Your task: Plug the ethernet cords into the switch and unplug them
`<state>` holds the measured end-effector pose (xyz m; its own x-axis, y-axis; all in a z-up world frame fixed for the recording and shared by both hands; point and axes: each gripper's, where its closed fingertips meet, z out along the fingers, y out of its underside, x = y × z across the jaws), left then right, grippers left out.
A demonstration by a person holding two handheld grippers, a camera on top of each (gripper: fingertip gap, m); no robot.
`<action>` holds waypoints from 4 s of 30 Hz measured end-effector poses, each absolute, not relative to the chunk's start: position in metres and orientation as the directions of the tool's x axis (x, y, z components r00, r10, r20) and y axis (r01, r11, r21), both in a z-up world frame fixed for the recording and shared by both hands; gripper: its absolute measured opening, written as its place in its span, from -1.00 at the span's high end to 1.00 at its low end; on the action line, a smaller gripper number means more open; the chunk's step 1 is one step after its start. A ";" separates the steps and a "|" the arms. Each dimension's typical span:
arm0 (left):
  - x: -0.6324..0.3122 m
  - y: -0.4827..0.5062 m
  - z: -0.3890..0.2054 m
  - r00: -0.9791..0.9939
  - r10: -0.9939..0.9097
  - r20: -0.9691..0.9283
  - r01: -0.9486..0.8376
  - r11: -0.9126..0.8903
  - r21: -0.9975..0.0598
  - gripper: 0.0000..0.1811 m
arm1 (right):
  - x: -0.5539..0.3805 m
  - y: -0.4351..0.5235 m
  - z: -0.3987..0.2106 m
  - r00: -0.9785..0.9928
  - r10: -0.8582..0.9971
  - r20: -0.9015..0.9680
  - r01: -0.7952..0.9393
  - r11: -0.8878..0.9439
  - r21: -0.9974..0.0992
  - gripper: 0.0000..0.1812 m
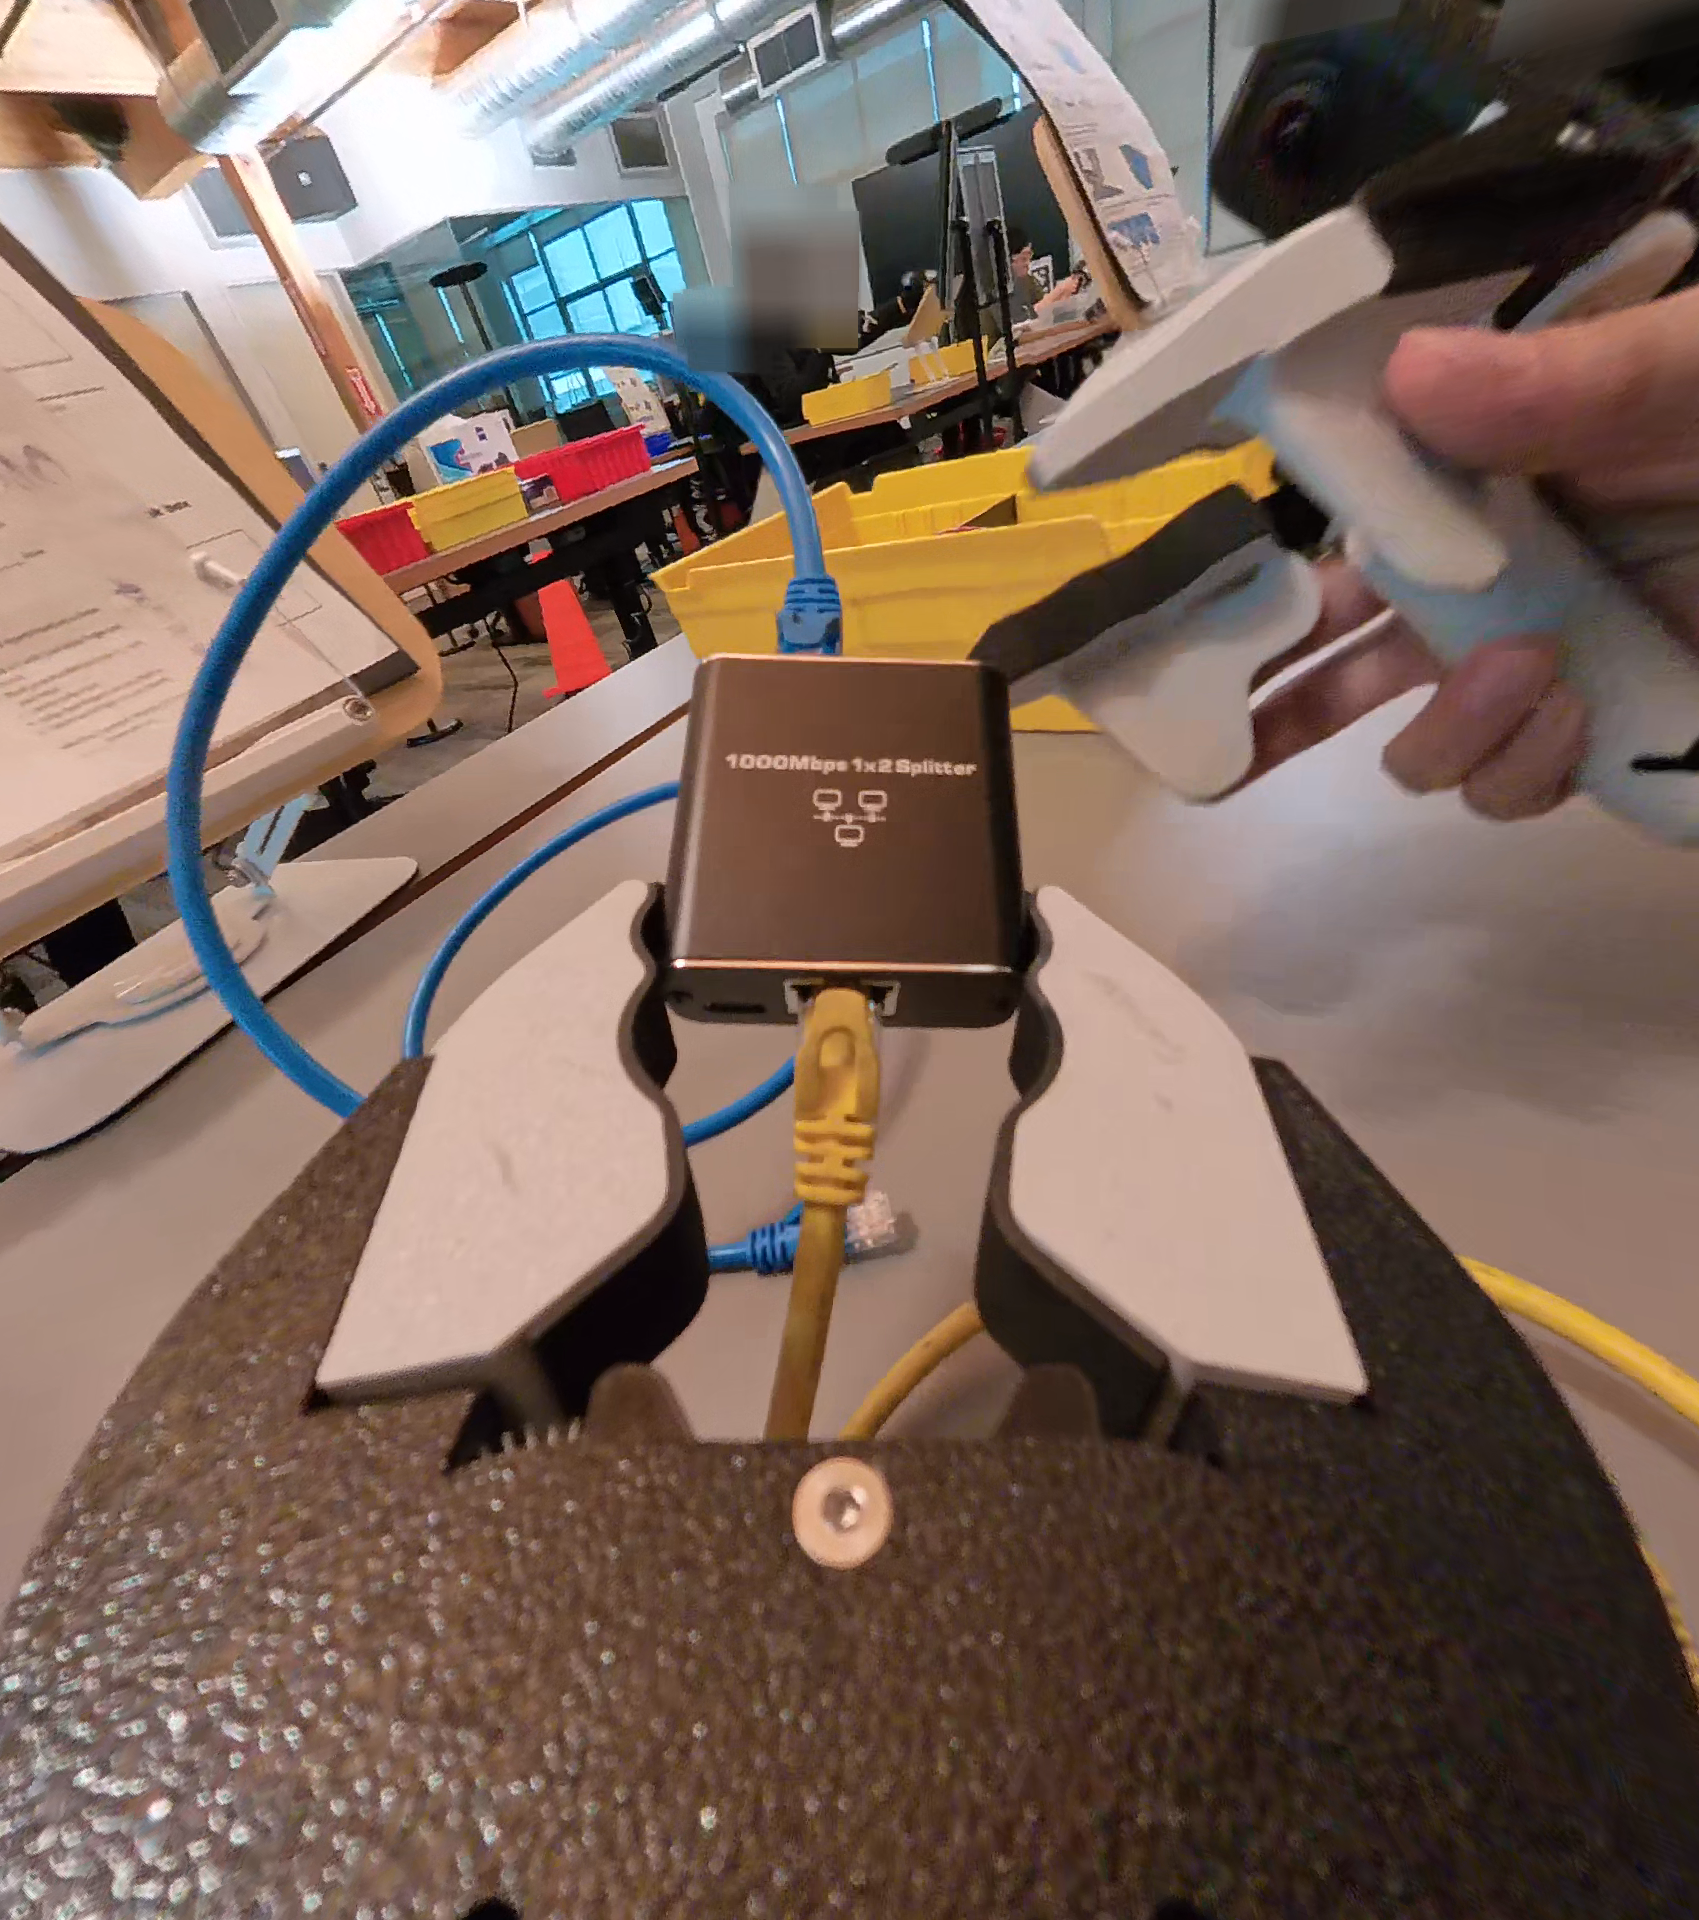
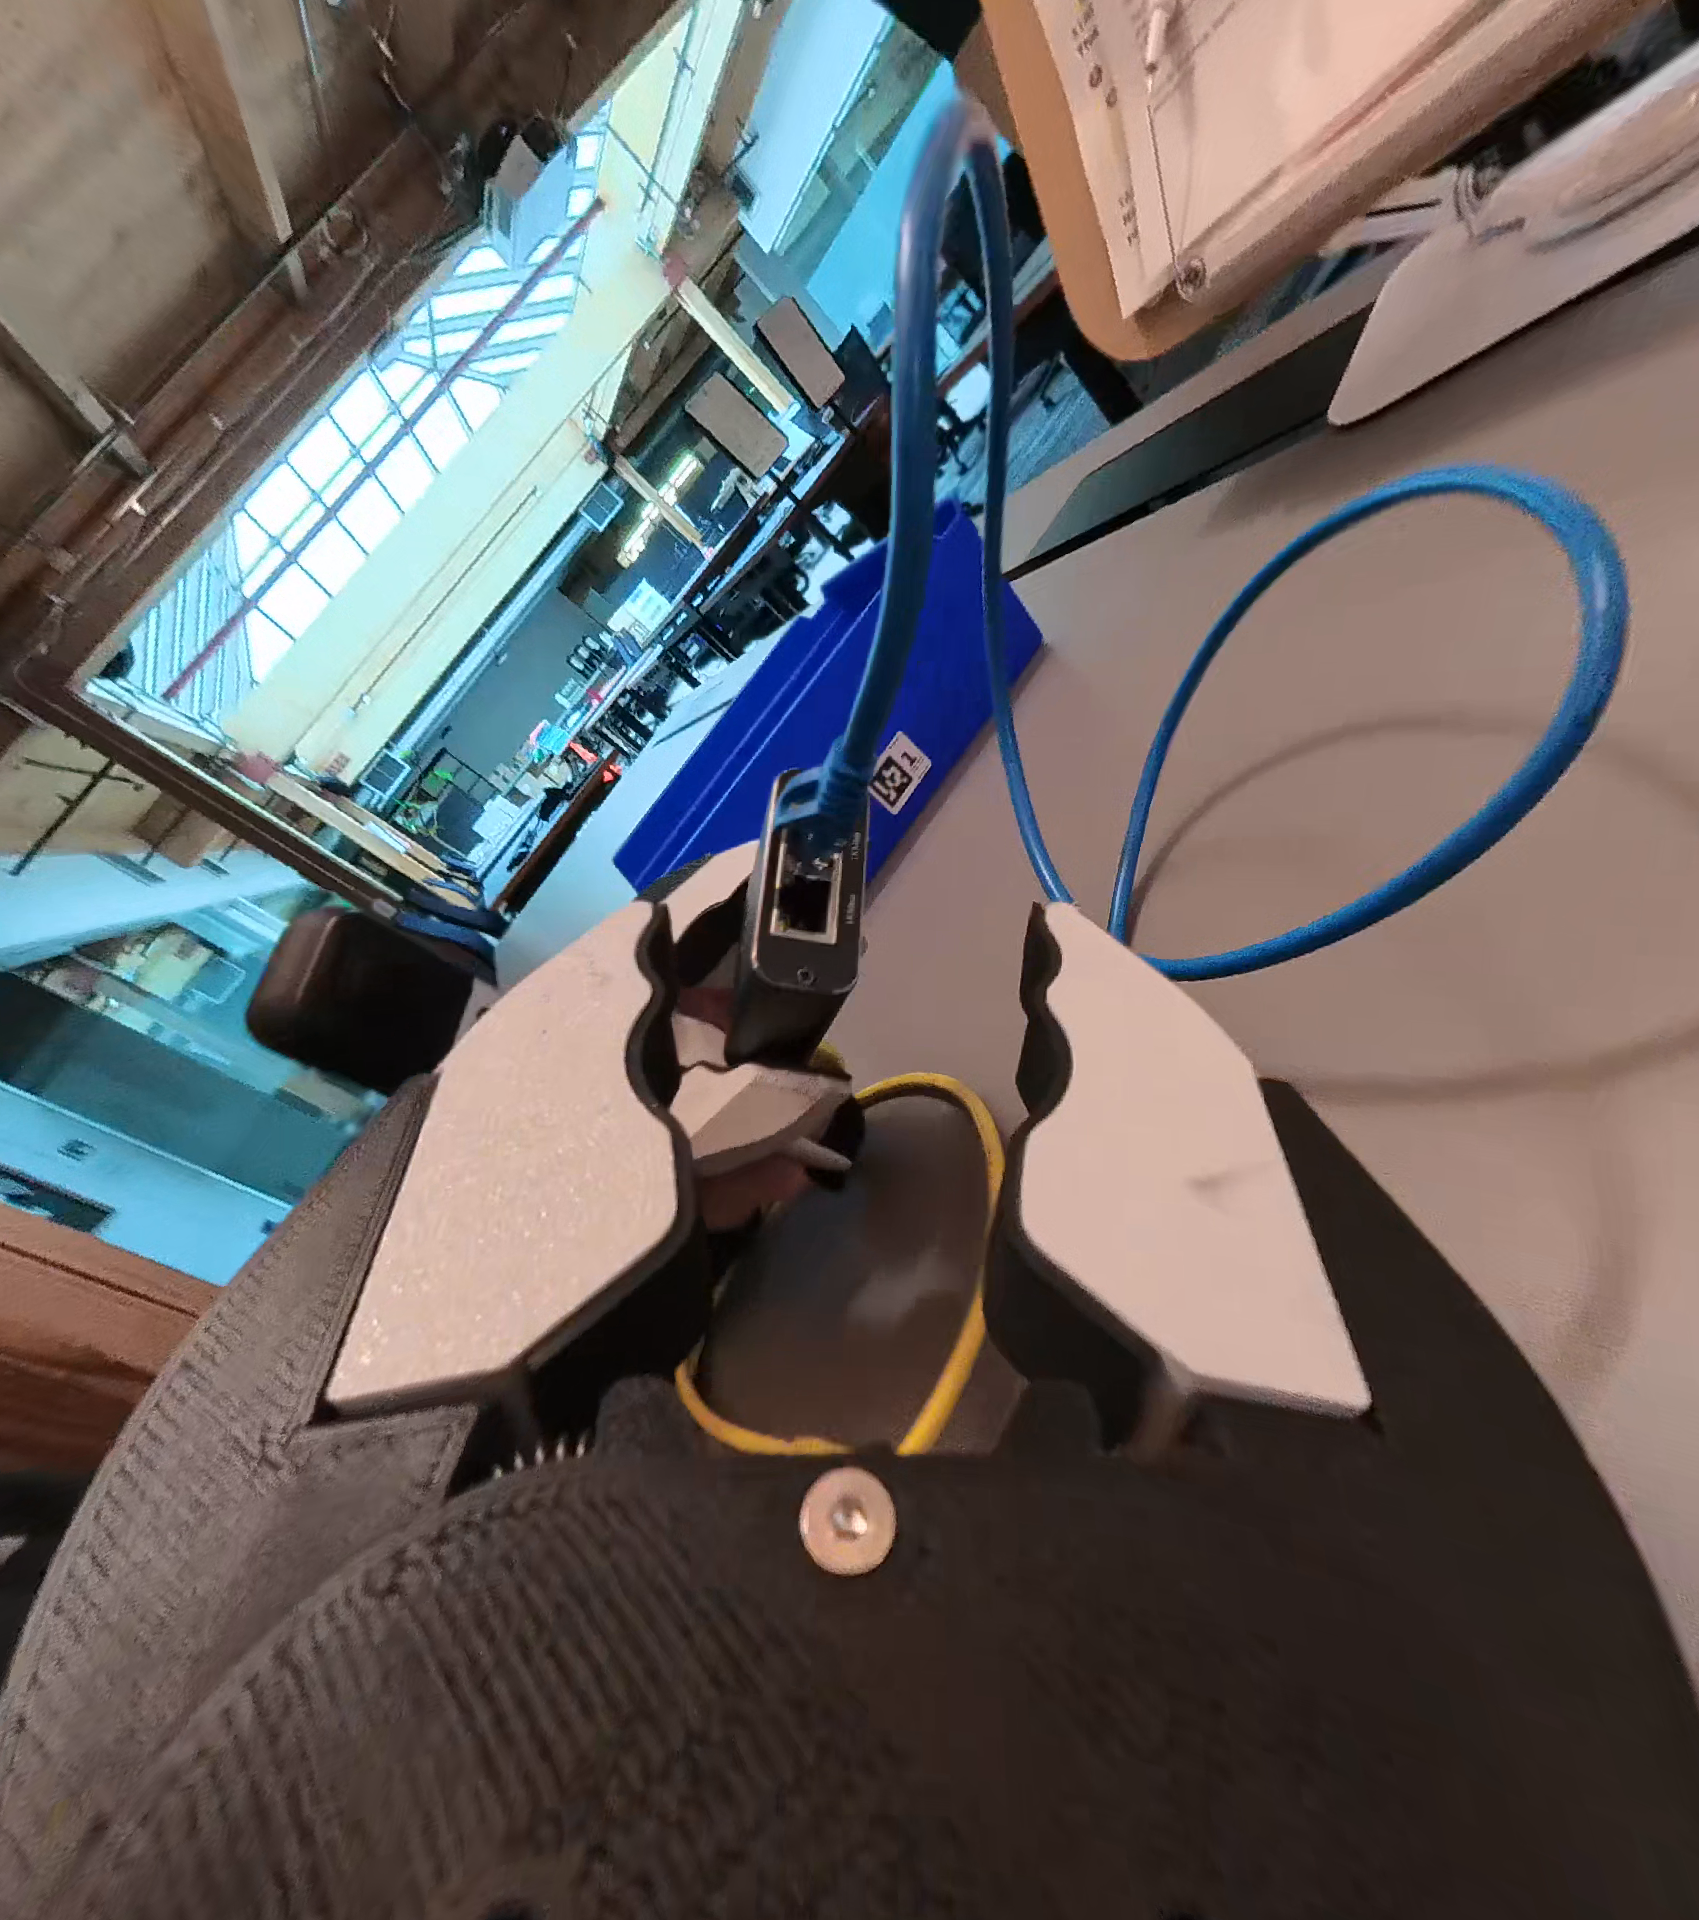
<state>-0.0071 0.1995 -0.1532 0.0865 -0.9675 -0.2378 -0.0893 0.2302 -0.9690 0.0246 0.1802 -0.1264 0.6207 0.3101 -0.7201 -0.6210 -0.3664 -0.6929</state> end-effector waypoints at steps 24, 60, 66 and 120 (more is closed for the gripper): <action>-0.025 0.183 -0.158 -0.123 -0.958 -0.261 -0.317 0.287 -0.904 0.31 | 0.000 0.188 -0.125 0.299 0.317 -0.900 -0.885 -0.261 -0.386 0.84; -0.007 0.176 -0.146 0.048 -0.954 -0.297 -0.309 0.268 -0.912 0.31 | 0.019 0.184 -0.115 0.207 0.355 -0.912 -0.971 -0.037 -0.235 0.86; -0.004 0.180 -0.146 0.098 -0.947 -0.305 -0.294 0.266 -0.918 0.31 | 0.019 0.188 -0.115 0.314 0.388 -0.866 -0.920 -0.101 -0.379 0.87; -0.005 0.197 -0.140 0.256 -0.928 -0.269 -0.060 0.263 -0.963 0.32 | 0.329 0.093 0.006 0.992 -0.119 0.046 0.028 -0.149 -0.988 0.88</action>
